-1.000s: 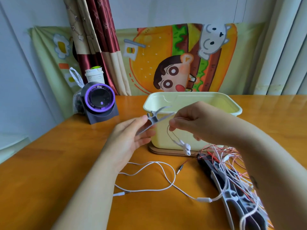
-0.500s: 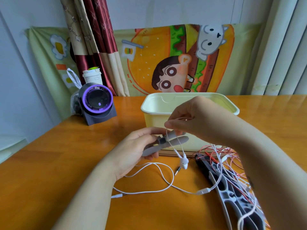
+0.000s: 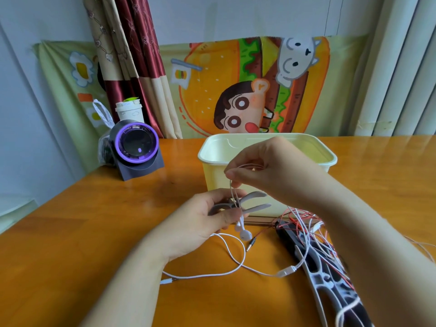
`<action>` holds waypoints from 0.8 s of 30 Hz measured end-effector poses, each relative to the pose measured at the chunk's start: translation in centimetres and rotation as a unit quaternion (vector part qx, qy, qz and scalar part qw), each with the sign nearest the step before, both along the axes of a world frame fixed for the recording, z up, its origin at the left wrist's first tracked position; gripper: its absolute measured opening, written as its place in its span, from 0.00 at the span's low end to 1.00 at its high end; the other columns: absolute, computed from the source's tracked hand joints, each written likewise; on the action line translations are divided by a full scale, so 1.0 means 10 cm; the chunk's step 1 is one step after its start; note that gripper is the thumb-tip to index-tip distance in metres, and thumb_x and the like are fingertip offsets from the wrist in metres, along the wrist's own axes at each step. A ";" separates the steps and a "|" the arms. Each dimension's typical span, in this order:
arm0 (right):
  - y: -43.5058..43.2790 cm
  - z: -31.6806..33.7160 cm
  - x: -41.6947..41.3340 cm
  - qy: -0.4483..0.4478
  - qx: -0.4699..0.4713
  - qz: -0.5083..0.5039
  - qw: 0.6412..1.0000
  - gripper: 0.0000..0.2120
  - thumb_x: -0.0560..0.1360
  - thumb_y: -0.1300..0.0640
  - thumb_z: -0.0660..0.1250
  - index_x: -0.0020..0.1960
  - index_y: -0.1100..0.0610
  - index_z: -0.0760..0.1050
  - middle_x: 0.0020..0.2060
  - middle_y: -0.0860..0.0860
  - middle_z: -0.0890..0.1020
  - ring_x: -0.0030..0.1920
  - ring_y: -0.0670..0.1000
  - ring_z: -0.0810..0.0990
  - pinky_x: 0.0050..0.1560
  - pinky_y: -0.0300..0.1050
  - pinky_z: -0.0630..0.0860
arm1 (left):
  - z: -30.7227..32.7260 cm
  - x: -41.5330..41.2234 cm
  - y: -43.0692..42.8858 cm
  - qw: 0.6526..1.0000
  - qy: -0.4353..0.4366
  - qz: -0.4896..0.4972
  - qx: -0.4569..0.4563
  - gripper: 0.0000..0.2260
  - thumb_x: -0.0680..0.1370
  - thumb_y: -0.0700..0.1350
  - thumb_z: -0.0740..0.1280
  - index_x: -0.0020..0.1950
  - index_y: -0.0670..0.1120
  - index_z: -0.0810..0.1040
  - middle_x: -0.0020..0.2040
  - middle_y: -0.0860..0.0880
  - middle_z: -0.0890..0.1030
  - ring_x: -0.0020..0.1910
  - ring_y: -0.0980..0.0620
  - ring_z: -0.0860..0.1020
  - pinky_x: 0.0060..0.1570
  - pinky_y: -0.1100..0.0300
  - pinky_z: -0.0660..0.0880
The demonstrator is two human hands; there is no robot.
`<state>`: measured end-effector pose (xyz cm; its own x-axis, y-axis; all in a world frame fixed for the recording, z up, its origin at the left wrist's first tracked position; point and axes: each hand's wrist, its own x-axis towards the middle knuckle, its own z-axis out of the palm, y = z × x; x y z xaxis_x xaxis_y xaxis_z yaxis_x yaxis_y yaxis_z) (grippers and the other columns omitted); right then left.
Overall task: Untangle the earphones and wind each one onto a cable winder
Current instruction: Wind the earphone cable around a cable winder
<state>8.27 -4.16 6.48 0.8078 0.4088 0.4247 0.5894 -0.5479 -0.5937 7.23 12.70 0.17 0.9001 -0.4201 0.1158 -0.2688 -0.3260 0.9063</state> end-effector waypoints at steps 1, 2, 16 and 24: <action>0.01 -0.01 0.01 0.000 0.002 0.001 1.000 0.05 0.74 0.58 0.70 0.42 0.55 0.84 0.33 0.45 0.84 0.34 0.40 0.80 0.37 0.28 0.73 | -0.01 0.01 -0.01 1.000 0.000 0.000 0.001 0.16 0.72 0.55 0.65 0.59 0.57 0.77 0.44 0.59 0.83 0.40 0.62 0.77 0.44 0.67 0.75; 0.02 -0.02 0.01 0.001 0.003 0.001 1.000 0.05 0.74 0.58 0.70 0.42 0.56 0.83 0.32 0.45 0.83 0.34 0.40 0.79 0.37 0.28 0.73 | -0.03 0.02 -0.01 1.000 0.002 0.000 -0.003 0.16 0.71 0.56 0.66 0.58 0.57 0.78 0.47 0.56 0.84 0.45 0.60 0.79 0.47 0.66 0.75; 0.07 -0.15 0.13 0.029 0.050 -0.038 0.998 0.05 0.75 0.56 0.69 0.42 0.54 0.82 0.33 0.44 0.83 0.34 0.46 0.79 0.35 0.31 0.72 | -0.03 0.00 -0.07 1.000 0.013 -0.015 -0.017 0.11 0.74 0.53 0.66 0.55 0.54 0.79 0.48 0.54 0.85 0.53 0.58 0.81 0.55 0.64 0.74; -0.01 -0.06 0.08 -0.103 0.045 -0.145 0.983 0.06 0.74 0.51 0.68 0.51 0.48 0.78 0.45 0.40 0.77 0.46 0.42 0.75 0.45 0.35 0.72 | 0.01 0.10 0.05 0.927 0.113 0.156 -0.323 0.09 0.72 0.46 0.67 0.51 0.48 0.82 0.39 0.50 0.81 0.33 0.58 0.73 0.36 0.66 0.70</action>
<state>9.12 -4.28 5.91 0.7776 0.1266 0.6159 0.5290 -0.6614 -0.5318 8.27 13.17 0.23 0.9979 -0.0444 0.0463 -0.0324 0.2738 0.9612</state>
